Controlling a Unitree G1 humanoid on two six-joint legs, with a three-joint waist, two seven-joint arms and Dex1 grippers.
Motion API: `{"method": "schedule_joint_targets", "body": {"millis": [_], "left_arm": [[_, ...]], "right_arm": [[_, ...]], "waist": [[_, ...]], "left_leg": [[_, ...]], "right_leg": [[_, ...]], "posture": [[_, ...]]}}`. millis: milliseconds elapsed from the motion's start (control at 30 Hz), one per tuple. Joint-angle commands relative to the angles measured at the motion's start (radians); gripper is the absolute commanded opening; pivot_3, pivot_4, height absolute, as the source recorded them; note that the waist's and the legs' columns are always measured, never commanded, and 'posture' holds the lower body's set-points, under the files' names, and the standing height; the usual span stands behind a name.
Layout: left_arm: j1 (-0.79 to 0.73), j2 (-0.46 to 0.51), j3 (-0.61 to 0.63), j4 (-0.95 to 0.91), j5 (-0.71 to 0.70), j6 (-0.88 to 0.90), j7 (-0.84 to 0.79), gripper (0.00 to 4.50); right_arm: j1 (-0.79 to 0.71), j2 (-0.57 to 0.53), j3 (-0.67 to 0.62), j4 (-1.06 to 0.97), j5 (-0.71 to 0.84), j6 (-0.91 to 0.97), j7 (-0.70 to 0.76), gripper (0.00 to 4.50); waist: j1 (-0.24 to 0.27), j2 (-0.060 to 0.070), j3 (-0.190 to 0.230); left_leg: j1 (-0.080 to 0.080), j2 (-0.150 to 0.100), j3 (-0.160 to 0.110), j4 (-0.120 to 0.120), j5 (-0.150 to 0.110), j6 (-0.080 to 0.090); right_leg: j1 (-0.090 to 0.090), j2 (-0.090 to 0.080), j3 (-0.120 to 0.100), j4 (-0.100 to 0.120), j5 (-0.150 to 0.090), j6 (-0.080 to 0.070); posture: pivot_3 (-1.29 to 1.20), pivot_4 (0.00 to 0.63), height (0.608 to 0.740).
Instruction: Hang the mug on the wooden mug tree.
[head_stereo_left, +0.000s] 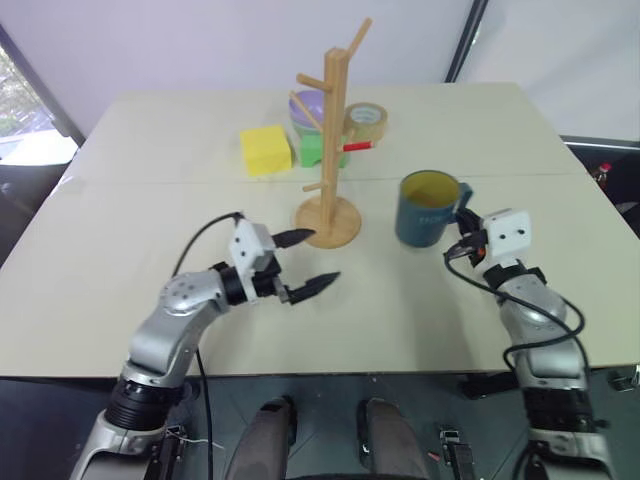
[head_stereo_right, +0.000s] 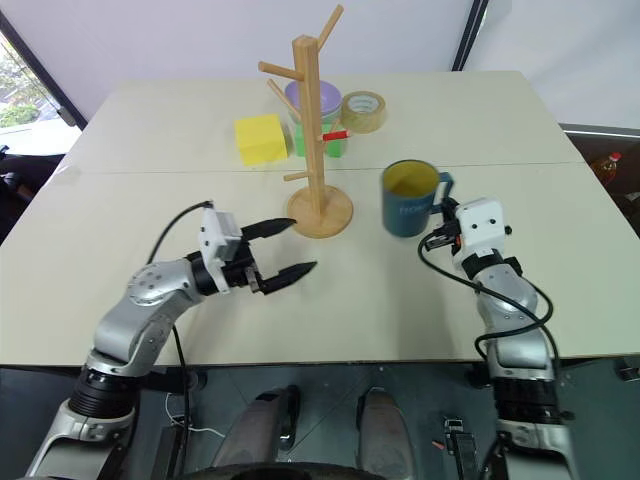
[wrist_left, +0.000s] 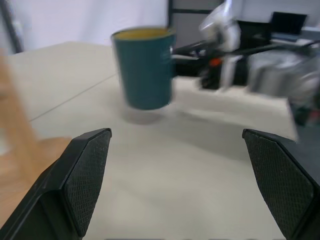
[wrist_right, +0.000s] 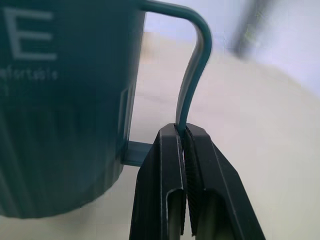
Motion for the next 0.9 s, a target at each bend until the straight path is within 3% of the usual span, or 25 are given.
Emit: {"method": "schedule_joint_targets", "body": {"millis": [33, 200, 333, 900], "left_arm": [[-0.026, 0.043, 0.119, 0.044, -0.043, -0.036, -0.022, 4.5], [-0.063, 0.084, 0.204, 0.088, -0.095, -0.038, -0.064, 4.5], [-0.058, 0.123, 0.224, 0.029, -0.183, 0.049, -0.112, 4.5], [-0.017, 0.138, 0.228, -0.097, -0.276, 0.14, -0.095, 4.5]], "right_arm": [[-0.01, -0.123, 0.029, -0.232, 0.101, 0.081, 0.195, 0.02], [-0.132, -0.202, 0.083, -0.346, 0.144, 0.22, 0.274, 0.02], [-0.295, -0.191, 0.131, -0.281, 0.119, 0.272, 0.278, 0.02], [-0.494, -0.165, 0.169, 0.076, 0.061, 0.105, 0.402, 0.02]], "waist": [[0.001, 0.0, 0.0], [0.003, -0.001, 0.001], [0.003, -0.001, 0.001], [0.001, -0.002, 0.001]], "left_leg": [[0.0, 0.0, 0.0, 0.0, 0.0, 0.0], [-0.001, 0.001, -0.001, 0.001, 0.0, 0.0], [-0.003, 0.001, 0.0, 0.001, 0.0, 0.0], [-0.003, -0.001, 0.0, 0.0, -0.001, 0.0]], "right_leg": [[0.0, 0.0, 0.0, 0.0, 0.0, 0.0], [0.0, 0.0, 0.0, -0.001, 0.0, 0.0], [-0.001, -0.003, 0.0, -0.003, 0.002, -0.003], [-0.001, -0.002, -0.001, -0.003, 0.002, -0.002]], "posture": [[0.0, 0.15, 0.74], [0.0, 0.15, 0.74], [0.0, 0.15, 0.74], [0.0, 0.15, 0.74]]}}
